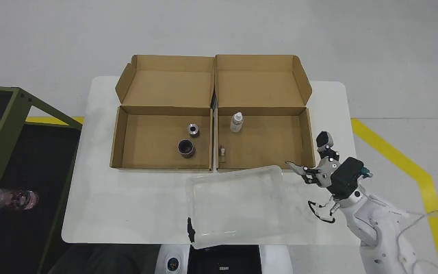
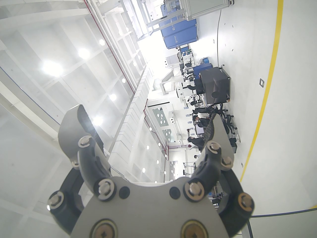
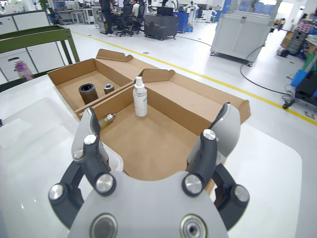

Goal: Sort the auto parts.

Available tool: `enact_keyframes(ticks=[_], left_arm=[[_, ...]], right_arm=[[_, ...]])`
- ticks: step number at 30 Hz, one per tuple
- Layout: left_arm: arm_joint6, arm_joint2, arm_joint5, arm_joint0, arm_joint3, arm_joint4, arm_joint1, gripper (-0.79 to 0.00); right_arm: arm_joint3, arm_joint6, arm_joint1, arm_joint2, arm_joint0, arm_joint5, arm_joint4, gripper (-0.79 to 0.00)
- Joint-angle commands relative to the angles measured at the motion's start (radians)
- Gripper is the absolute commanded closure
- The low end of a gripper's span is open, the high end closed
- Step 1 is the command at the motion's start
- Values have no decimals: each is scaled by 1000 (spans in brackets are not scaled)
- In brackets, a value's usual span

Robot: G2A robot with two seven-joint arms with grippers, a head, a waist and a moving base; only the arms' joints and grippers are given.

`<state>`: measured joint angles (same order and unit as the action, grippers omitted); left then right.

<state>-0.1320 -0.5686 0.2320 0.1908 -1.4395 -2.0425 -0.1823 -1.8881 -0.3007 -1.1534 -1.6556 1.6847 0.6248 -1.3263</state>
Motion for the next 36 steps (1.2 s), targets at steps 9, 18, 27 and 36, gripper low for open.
enact_keyframes(ticks=[9, 18, 27, 36], left_arm=[[0, 0, 0, 0, 0, 0, 0, -785], [0, 0, 0, 0, 0, 0, 0, -784], [0, 0, 0, 0, 0, 0, 0, -784], [0, 0, 0, 0, 0, 0, 0, -785]], right_arm=[[-4, -27, -5, -61, 94, -154, 48, -785], [0, -54, -9, -76, 120, -208, 51, -785], [0, -53, -9, -76, 120, -208, 51, -785], [0, -53, -9, -76, 120, -208, 51, -785]])
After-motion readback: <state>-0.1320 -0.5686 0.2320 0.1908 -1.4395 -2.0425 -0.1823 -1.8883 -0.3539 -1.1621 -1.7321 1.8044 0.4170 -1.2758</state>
